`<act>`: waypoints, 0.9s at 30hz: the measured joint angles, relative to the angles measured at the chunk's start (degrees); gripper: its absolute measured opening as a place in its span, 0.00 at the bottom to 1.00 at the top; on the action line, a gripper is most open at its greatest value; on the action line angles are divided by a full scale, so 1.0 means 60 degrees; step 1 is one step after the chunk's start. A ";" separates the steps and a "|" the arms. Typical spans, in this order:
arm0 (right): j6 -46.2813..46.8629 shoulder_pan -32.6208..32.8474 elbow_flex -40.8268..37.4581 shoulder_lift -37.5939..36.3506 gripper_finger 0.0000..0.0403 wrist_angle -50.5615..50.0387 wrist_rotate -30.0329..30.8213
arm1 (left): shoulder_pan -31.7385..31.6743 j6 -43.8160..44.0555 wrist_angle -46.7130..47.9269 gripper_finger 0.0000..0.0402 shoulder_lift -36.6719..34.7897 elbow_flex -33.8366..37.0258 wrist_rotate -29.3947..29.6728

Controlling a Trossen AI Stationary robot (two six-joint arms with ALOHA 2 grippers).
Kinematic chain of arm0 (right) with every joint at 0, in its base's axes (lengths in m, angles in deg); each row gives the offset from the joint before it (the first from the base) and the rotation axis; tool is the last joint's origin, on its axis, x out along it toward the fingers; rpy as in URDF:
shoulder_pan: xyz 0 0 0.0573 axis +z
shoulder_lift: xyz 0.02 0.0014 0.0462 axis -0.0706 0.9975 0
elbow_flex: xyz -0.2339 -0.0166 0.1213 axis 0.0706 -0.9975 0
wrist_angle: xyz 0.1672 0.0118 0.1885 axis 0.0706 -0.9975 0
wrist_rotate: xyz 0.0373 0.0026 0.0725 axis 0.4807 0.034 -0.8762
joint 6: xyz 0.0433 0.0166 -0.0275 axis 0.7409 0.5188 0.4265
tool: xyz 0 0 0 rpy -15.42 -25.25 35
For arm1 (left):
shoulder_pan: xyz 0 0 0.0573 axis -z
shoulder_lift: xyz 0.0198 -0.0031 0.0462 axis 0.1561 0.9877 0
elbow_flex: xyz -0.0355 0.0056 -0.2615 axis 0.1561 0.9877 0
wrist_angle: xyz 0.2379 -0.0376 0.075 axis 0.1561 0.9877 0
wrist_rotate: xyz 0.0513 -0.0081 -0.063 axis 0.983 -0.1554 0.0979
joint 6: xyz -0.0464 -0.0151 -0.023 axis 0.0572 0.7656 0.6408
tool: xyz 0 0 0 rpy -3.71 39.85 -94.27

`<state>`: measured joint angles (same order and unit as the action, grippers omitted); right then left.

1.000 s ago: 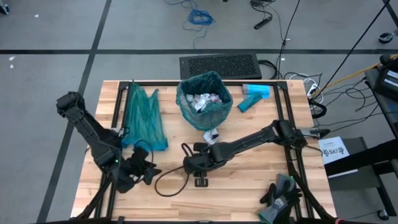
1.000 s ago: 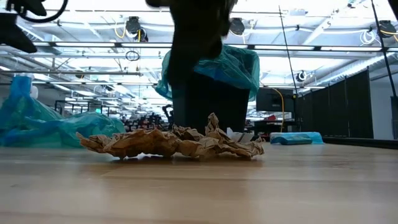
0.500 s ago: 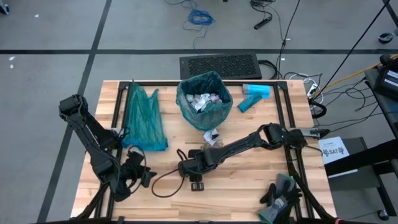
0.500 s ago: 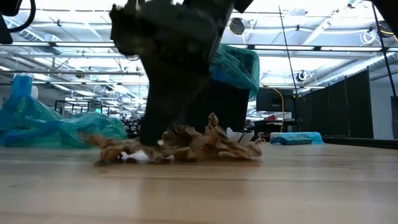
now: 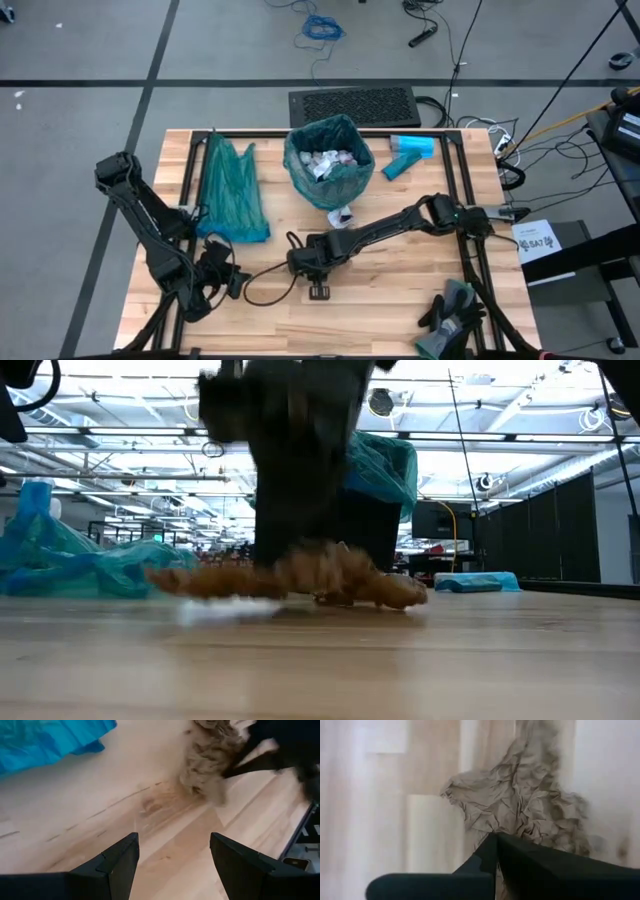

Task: Place trash/remove bag and relplace
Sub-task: Put the brown napkin into the blue trash bag inside the black trash bin

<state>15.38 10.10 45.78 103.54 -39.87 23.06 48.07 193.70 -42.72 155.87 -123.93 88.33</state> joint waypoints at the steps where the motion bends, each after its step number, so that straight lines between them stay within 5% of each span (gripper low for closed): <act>1: 0.0038 0.0001 0.0119 -0.0142 0.00 -0.0121 -0.0003 | -0.0010 -0.0004 0.0082 0.61 -0.0010 0.0000 -0.0006; 9: 0.0357 -0.0216 0.0795 -0.1520 0.00 -0.0300 0.0279 | -0.0531 -0.0943 0.0442 0.61 -0.0047 0.0000 -0.0160; 27: -0.0210 -0.1989 0.2572 -0.3869 0.00 -0.2140 0.3064 | -0.4092 -0.8266 -0.2148 0.61 -0.0684 -0.0004 -0.1708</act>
<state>14.11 -1.84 61.21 80.33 -52.71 41.45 23.52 144.10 -55.61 151.76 -123.95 78.08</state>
